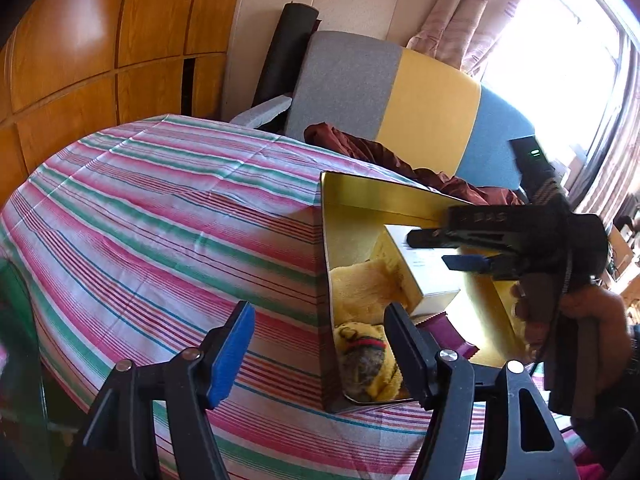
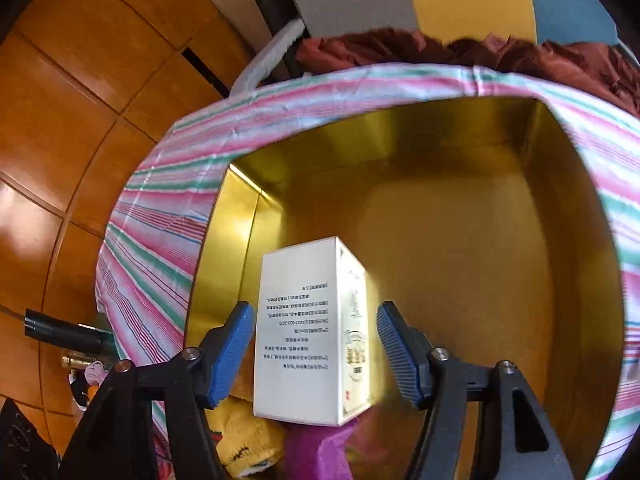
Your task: Organize objects
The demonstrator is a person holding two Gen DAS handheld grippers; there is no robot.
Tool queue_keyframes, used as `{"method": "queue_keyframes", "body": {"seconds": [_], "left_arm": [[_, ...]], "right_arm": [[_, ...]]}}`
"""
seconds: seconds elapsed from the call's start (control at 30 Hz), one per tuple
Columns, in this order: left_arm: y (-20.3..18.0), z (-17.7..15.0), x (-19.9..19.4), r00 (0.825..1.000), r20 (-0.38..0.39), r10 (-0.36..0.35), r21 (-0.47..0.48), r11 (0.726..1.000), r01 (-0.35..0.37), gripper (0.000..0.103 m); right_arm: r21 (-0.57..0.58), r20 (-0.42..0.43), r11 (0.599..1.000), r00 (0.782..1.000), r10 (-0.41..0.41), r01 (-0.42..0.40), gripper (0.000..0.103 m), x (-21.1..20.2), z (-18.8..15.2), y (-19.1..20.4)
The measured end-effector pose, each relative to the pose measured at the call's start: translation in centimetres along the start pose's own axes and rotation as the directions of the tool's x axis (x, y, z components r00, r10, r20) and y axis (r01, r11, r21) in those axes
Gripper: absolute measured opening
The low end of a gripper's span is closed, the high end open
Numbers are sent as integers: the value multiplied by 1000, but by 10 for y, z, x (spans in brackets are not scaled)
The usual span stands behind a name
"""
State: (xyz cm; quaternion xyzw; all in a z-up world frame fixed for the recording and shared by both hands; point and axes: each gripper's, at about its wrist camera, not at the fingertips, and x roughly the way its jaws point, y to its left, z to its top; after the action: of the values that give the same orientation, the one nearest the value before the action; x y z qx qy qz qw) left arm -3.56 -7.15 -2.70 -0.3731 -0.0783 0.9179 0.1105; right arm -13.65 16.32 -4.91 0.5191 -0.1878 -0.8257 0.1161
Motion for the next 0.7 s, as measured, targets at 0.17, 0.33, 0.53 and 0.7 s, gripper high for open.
{"method": "queue_keyframes", "body": {"seconds": [0.17, 0.33, 0.53, 0.7], "left_arm": [[-12, 1, -2, 1000, 5, -18, 20, 1000, 18, 68], [-36, 2, -3, 999, -5, -40, 77, 996, 40, 68], [-78, 4, -4, 997, -15, -80, 165, 983, 82, 70], [-122, 7, -3, 992, -31, -125, 247, 961, 129, 71]], "right_arm": [[-67, 91, 997, 995, -39, 45, 71, -46, -10, -3], [-58, 158, 993, 983, -94, 104, 71, -94, -26, -35], [20, 214, 976, 953, -217, 217, 71, -152, -51, -103], [156, 262, 938, 903, -340, 308, 71, -208, -70, -174]]}}
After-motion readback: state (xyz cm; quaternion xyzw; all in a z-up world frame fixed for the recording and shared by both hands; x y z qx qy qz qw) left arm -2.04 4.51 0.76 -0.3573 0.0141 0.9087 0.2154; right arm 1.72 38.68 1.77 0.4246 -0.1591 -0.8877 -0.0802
